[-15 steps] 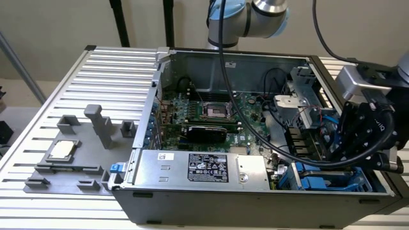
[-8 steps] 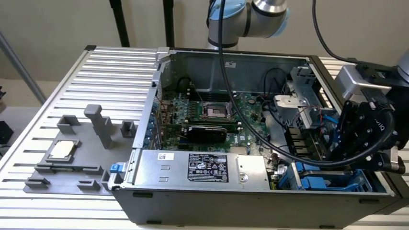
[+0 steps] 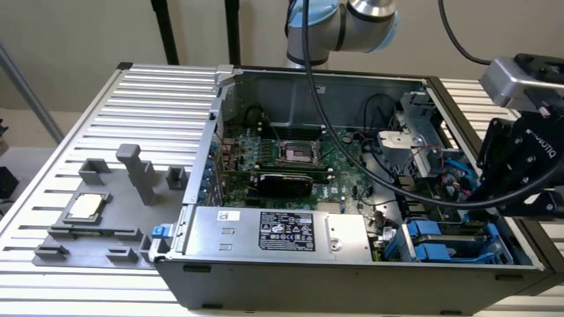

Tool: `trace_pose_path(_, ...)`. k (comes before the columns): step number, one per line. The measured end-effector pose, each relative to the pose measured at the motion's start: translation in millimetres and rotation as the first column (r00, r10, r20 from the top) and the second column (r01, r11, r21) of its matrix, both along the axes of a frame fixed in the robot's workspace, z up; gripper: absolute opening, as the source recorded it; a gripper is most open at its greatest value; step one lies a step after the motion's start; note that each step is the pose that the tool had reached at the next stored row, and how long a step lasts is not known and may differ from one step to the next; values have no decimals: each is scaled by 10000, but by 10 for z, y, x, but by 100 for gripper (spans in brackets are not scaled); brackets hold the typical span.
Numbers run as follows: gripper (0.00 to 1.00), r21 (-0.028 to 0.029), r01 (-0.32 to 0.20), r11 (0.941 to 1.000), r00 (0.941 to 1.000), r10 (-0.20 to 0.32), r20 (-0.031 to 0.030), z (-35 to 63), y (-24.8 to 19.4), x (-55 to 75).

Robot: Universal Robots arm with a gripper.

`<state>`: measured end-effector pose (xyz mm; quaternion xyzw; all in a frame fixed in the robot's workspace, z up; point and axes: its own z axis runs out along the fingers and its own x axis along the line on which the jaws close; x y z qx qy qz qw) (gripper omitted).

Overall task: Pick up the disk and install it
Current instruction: 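Insert the first disk wire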

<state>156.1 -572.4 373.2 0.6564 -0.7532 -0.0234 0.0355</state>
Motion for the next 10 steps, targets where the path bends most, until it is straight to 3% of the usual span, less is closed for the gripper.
trace_pose_path(6,25,-2,0,10000,10000,0,0,240,16,-11)
trace_pose_path(10,25,-18,-2,10000,10000,2,0,302,96,-28)
